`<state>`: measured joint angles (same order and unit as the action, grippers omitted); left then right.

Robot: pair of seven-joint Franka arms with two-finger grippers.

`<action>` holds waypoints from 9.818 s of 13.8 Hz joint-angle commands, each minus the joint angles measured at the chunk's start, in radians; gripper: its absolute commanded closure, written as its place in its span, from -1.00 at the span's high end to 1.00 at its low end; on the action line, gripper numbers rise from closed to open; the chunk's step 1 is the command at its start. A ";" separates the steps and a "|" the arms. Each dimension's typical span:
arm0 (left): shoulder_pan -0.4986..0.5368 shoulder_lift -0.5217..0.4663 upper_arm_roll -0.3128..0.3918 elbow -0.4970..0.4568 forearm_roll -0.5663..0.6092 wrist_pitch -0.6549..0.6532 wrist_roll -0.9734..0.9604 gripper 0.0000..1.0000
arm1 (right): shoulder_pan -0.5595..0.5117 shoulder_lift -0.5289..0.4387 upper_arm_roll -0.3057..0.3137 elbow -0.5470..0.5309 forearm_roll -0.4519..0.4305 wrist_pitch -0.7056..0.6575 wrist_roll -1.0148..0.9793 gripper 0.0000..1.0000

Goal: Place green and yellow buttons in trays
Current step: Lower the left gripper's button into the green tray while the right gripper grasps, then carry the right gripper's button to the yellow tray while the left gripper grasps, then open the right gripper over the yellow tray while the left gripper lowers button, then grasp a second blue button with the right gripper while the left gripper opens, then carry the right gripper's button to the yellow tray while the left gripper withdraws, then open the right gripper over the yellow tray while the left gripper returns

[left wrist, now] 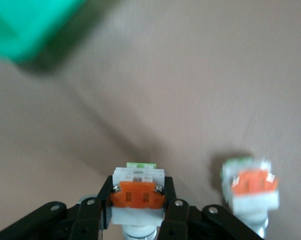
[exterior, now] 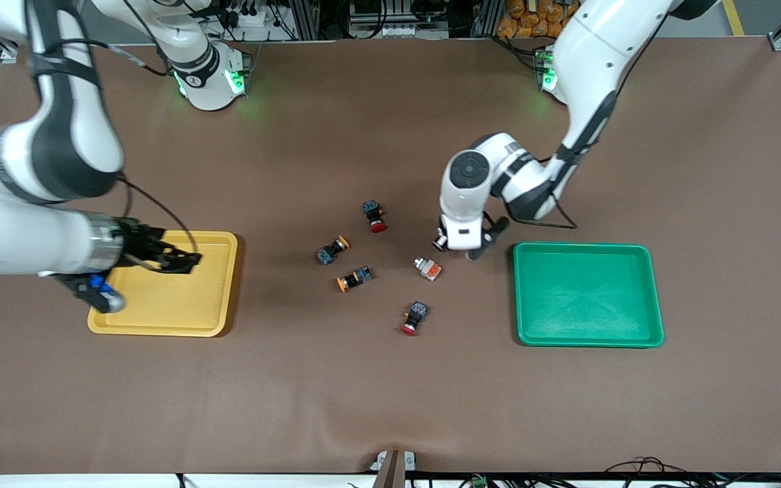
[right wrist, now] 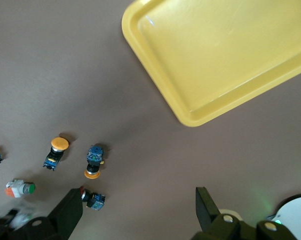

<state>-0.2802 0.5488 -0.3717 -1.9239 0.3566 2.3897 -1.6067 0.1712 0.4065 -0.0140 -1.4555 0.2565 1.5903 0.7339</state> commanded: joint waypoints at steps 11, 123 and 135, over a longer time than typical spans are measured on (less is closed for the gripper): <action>0.549 -0.015 -0.007 0.031 0.127 -0.041 0.835 -0.57 | 0.349 0.132 -0.006 -0.325 0.049 0.638 0.381 1.00; 0.422 -0.440 -0.047 0.500 -0.196 -0.848 1.290 1.00 | 0.123 0.221 -0.319 -0.307 0.021 0.499 -0.660 0.01; 0.296 -0.665 0.280 0.290 -0.343 -0.885 1.432 1.00 | 0.044 0.173 -0.293 0.261 0.067 0.068 -0.662 1.00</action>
<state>0.0002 -0.0781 -0.0928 -1.5951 0.0291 1.5000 -0.1919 0.2852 0.5660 -0.3236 -1.3254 0.3372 1.7461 0.0864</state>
